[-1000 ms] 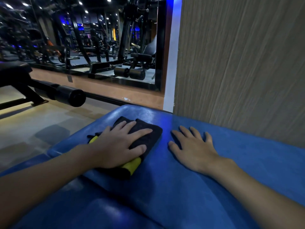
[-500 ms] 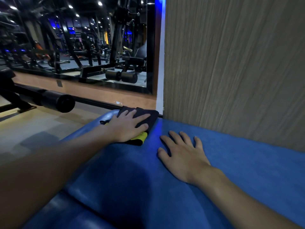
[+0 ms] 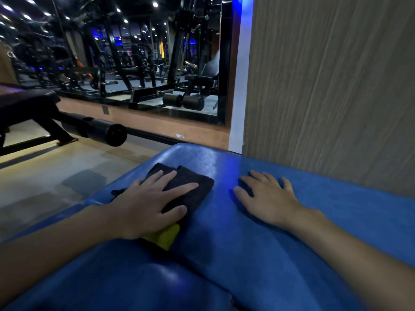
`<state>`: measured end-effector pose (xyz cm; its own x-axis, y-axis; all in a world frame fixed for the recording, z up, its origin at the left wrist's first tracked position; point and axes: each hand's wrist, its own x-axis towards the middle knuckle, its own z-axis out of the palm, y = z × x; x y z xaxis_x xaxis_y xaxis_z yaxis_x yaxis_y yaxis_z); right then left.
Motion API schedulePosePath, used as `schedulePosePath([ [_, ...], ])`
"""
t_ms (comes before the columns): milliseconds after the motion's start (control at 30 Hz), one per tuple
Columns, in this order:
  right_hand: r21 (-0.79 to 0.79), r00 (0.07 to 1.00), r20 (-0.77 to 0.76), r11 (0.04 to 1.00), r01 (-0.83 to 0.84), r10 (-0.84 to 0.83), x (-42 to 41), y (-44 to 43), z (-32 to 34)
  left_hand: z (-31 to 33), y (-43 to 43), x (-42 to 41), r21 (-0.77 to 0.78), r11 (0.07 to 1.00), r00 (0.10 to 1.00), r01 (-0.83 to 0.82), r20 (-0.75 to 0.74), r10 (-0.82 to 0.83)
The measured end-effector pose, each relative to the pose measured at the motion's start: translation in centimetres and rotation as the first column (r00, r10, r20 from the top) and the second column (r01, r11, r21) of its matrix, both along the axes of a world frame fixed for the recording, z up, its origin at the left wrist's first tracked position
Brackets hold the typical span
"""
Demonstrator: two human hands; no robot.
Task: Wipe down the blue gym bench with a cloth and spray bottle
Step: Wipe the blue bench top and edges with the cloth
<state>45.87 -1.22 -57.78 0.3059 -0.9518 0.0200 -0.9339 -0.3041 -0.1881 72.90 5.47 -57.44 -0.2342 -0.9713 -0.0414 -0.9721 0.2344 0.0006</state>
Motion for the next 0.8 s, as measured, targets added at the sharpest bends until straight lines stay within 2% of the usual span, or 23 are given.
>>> schedulePosePath([
  [100,0.006,0.997,0.078,1.000,-0.005,0.004,1.0,-0.9,0.5,-0.1,-2.4,-0.6,-0.001,1.000,1.000,-0.017,-0.002,0.017],
  [233,0.011,0.998,-0.045,0.999,-0.033,0.034,2.0,-1.4,-1.4,-0.5,-7.6,-1.0,-0.002,1.000,1.000,-0.028,-0.011,0.028],
  [500,-0.022,0.998,-0.044,0.998,-0.051,0.050,1.7,-1.8,-2.1,-0.3,-18.9,-2.9,-0.022,0.994,0.992,-0.108,-0.065,0.106],
  [633,-0.021,0.999,-0.019,0.999,-0.050,0.050,1.4,-1.9,-2.2,-0.8,-18.7,-2.7,-0.046,0.991,0.991,-0.122,-0.054,0.120],
  [800,-0.008,0.999,-0.008,0.999,-0.043,0.043,1.3,-1.8,-2.1,-1.3,-13.1,-0.4,-0.071,0.994,0.995,-0.088,-0.041,0.086],
])
